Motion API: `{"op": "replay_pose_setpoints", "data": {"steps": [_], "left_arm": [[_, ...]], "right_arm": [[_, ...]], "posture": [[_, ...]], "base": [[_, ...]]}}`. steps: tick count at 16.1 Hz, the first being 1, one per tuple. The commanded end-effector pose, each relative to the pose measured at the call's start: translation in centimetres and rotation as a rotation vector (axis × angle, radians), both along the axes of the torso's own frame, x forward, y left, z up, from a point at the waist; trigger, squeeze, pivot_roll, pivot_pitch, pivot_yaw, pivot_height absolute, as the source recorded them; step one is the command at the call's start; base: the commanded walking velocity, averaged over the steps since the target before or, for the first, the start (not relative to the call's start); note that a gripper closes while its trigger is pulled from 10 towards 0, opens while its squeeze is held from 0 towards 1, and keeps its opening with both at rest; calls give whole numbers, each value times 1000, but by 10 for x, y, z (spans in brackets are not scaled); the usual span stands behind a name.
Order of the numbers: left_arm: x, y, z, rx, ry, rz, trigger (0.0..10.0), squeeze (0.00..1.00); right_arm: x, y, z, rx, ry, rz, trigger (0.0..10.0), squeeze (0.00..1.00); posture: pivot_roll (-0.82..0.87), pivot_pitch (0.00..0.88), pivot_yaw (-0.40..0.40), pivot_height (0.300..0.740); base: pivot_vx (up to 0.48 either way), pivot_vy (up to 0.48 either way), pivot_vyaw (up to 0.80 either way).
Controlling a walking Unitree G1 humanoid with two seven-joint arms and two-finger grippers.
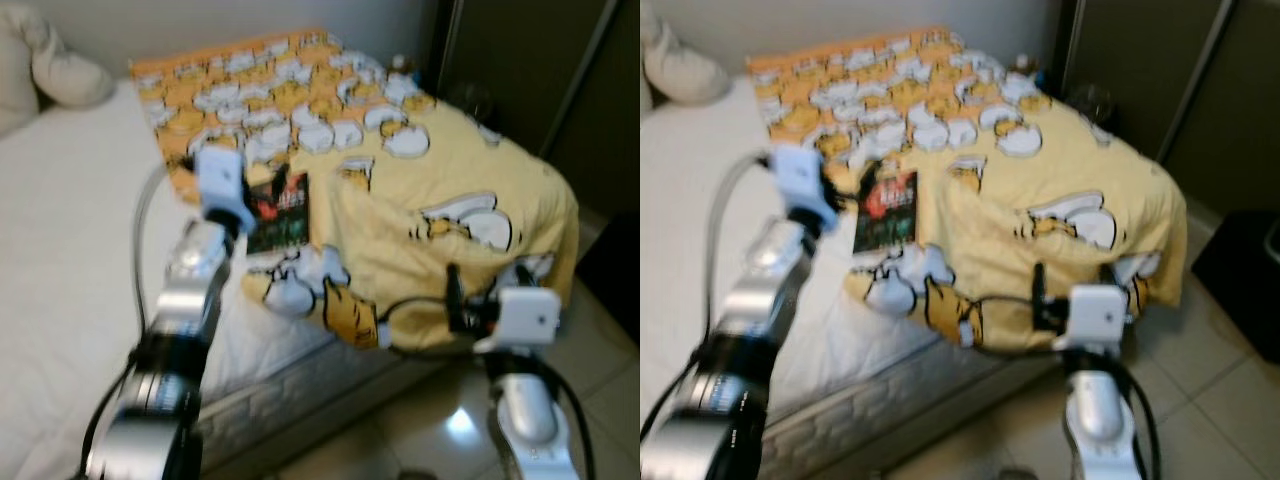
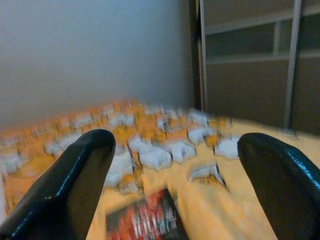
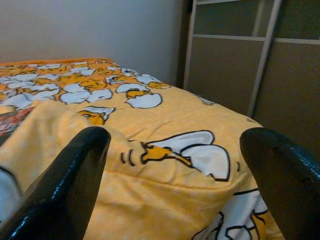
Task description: Clean up the room
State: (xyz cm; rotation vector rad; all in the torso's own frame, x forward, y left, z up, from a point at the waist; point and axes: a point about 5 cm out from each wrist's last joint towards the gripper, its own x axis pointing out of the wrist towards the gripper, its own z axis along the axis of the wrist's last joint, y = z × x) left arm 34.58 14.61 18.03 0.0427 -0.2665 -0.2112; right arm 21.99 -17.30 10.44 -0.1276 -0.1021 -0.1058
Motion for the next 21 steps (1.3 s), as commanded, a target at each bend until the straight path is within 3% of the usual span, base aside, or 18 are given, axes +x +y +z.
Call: {"op": "replay_pose_setpoints", "data": {"steps": [1,2,3,4,5,6,9,11,15,21], "left_arm": [[-7,7,-1,9,-7,49,10000,0],[-20,17,-6,-9,2,137,10000,0],[-32,22,-10,4,16,144,10000,0],[-55,33,-22,51,67,118,10000,0],[-65,37,-28,64,94,99,10000,0],[-90,40,-39,65,159,5,10000,0],[-119,28,-32,84,139,-57,10000,0],[-122,24,-24,84,114,-32,10000,0],[-112,12,-12,65,83,-59,10000,0],[-94,10,-16,16,154,-10,10000,0]], "right_arm": [[3,3,9,20,-45,6,10000,0],[5,5,9,25,-48,13,10000,0],[6,5,12,32,-61,11,10000,0],[2,2,16,41,-68,0,10000,0],[-2,1,17,44,-68,-3,10000,0],[-17,7,21,40,-58,36,10000,0],[-31,11,28,19,-58,94,10000,0],[-33,8,32,14,-64,91,10000,0],[-27,12,42,9,-106,70,10000,0],[-15,3,40,-6,-104,29,10000,0]], "posture": [[-141,0,97,740],[-135,0,95,740],[-131,0,93,740],[-115,0,87,740],[-111,0,85,740],[-95,0,78,740],[-84,0,66,740],[-79,0,58,740],[-89,0,64,740],[-106,0,76,740]], "base": [[0,0,0],[0,0,0],[0,0,0],[0,0,0],[0,0,0],[0,0,0],[0,0,0],[0,0,0],[470,0,0],[476,0,0]]}}
